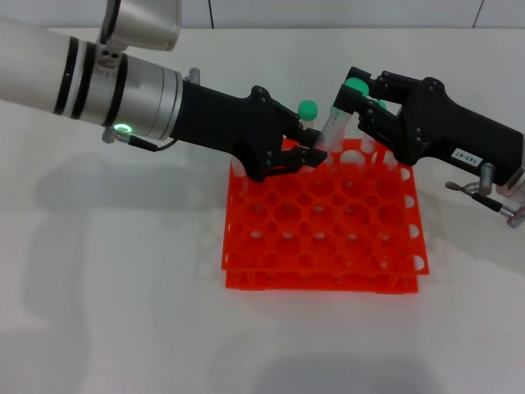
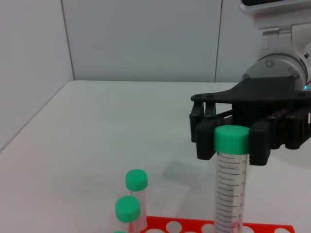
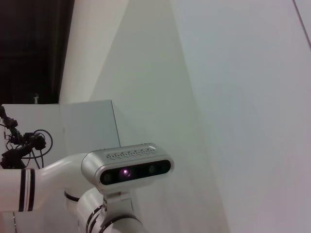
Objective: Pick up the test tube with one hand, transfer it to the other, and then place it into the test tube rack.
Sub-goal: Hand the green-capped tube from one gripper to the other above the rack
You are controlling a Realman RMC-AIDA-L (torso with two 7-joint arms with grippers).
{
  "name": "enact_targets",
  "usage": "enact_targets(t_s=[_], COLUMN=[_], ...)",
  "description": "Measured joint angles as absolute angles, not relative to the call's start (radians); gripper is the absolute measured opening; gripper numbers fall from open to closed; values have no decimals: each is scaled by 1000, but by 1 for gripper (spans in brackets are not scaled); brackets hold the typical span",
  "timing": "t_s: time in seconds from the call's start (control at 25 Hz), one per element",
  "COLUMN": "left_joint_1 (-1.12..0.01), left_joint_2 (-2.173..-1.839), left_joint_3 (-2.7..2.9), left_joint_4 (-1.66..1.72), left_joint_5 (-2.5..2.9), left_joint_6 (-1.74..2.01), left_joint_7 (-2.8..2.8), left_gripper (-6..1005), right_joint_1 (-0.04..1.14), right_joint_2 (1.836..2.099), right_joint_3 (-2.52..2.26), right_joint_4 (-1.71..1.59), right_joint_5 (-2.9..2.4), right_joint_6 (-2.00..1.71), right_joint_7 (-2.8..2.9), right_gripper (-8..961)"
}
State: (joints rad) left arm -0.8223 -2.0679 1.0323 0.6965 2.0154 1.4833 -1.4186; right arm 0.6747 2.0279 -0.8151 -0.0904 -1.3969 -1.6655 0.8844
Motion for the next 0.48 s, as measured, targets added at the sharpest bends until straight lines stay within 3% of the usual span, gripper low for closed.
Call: enact_targets(t_s=[0.12,0.48], left_joint_1=[-822,-820], left_joint_2=[-2073,-2076], left_joint_3=[1032,1033], left_joint_4=[696,751], left_joint_5=[2016,2017], left_joint_6=[1483,1484], left_joint_7=[-1412,-1491], left_gripper=[190,191], right_joint_1=[676,675], right_joint_2=[2028,2028], right_joint_3=[-815,-807], right_joint_4=[-91,-93], right_joint_5=[-1397,-1397], right_joint_6=[-1660,-1654], right_joint_7=[885,885], right_gripper=[257,268])
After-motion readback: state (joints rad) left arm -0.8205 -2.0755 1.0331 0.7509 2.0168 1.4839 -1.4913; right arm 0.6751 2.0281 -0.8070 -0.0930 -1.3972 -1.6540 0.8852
